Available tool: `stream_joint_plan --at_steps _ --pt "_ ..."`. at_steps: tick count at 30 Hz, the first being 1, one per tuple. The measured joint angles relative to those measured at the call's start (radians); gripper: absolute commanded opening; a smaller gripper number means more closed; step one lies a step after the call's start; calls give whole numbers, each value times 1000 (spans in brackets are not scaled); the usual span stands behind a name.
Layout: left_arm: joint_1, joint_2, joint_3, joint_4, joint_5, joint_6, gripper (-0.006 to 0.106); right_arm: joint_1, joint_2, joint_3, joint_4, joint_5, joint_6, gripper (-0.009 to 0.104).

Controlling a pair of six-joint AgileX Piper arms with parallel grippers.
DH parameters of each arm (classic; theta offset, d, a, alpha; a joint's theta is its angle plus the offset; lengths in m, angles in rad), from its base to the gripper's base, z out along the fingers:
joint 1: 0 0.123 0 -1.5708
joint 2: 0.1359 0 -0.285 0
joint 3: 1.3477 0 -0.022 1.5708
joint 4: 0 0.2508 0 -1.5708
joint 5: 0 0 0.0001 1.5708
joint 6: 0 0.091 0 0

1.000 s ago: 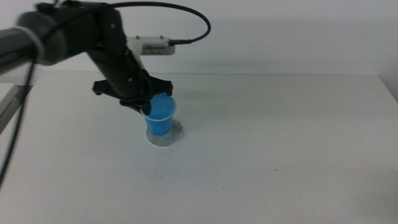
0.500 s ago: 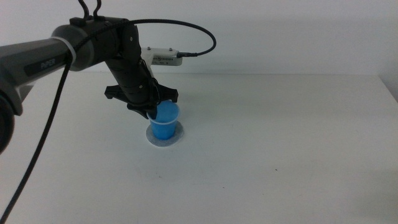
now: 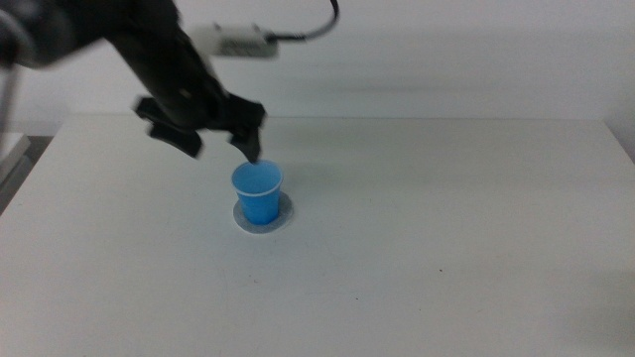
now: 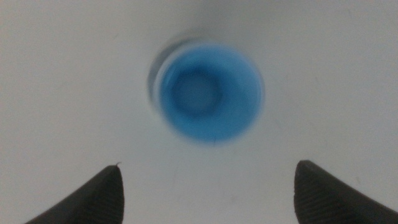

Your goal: Place an empty cup on a cup mat.

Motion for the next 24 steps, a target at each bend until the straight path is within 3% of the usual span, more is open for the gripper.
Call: stream_joint_plan --at_steps 6,15,19,24 --pt "18 -247 74 93 52 18 94 0 0 0 0 0 0 93" --pt "18 -681 491 232 40 -42 94 0 0 0 0 0 0 93" --pt "38 -883 725 245 -212 -47 94 0 0 0 0 0 0 93" --pt "116 -1144 1045 196 -602 -49 94 0 0 0 0 0 0 93"
